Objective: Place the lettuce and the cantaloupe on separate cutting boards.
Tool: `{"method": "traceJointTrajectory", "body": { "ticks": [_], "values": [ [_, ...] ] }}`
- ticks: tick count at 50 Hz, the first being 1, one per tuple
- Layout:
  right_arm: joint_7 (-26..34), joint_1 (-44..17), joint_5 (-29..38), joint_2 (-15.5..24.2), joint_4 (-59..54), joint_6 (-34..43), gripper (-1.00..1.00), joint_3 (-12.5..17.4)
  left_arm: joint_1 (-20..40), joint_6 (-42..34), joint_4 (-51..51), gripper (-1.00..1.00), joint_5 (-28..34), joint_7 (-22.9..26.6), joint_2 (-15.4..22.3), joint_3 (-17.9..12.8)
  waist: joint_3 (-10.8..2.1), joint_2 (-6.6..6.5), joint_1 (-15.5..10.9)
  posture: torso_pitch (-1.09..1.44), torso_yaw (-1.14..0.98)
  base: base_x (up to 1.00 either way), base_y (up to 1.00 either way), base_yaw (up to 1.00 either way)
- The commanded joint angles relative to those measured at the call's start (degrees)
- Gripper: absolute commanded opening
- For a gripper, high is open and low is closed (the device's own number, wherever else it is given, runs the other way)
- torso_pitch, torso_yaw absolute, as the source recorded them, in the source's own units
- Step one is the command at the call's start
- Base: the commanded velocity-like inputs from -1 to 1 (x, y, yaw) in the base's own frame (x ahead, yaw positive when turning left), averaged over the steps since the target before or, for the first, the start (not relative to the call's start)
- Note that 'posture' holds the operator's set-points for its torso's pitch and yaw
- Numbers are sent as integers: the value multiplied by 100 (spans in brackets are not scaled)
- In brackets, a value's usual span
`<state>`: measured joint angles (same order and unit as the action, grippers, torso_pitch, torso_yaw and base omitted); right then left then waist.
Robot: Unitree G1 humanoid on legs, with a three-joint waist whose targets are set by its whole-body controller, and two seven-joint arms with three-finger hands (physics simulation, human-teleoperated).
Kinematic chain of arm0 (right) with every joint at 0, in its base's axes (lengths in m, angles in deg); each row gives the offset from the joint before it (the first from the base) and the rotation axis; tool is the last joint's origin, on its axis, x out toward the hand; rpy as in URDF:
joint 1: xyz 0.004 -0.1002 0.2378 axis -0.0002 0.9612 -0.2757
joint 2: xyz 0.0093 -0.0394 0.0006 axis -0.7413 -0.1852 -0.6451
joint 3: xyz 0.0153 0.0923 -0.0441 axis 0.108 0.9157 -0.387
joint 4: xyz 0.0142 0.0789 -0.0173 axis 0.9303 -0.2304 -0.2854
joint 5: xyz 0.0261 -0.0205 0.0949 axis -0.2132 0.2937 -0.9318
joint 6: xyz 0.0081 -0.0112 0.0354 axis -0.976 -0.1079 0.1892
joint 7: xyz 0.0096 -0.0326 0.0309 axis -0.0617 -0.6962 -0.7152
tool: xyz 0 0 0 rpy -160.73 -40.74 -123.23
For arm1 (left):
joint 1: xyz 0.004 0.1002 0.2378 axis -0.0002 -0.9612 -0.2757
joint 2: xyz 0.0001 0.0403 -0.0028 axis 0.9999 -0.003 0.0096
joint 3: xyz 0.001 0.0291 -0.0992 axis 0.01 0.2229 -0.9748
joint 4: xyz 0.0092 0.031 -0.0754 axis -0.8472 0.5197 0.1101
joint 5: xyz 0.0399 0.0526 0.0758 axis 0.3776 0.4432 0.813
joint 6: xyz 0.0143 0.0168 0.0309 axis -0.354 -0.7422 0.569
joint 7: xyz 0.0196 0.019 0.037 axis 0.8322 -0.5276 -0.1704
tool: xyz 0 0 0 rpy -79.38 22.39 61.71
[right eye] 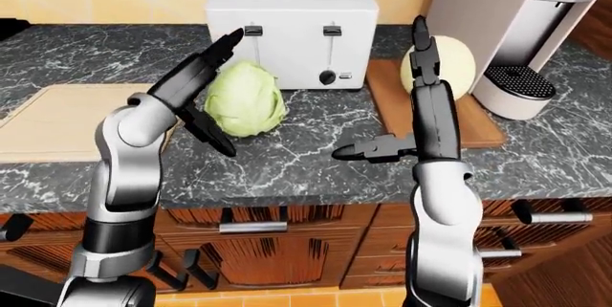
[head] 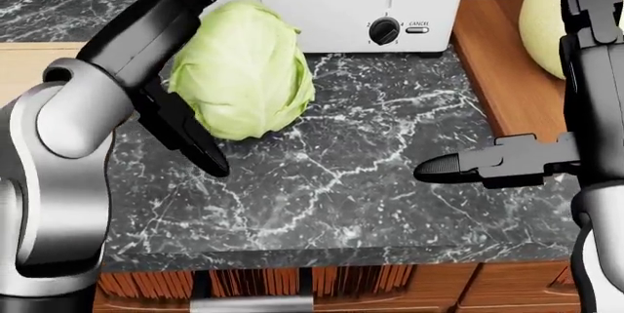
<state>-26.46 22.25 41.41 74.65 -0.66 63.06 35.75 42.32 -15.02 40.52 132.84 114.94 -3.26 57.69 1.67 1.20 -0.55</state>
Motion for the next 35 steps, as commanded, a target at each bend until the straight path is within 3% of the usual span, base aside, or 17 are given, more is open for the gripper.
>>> {"method": "traceJointTrajectory", "body": {
  "ticks": [1,32,35],
  "values": [
    [-37,-125,9,57,202,-120,100,61,216,114,-146,100,5,-90,24,-40,-138,8,1,0,0,0,0,0],
    [-84,29,-17,31,211,-215,100,74,378,425,534,100,65,-287,146,-88,-155,4,7,0,0,0,0,0],
    [-87,39,-24,27,204,-230,100,80,389,426,568,87,74,-294,148,-90,-161,4,8,0,0,0,0,0]
  ]
}}
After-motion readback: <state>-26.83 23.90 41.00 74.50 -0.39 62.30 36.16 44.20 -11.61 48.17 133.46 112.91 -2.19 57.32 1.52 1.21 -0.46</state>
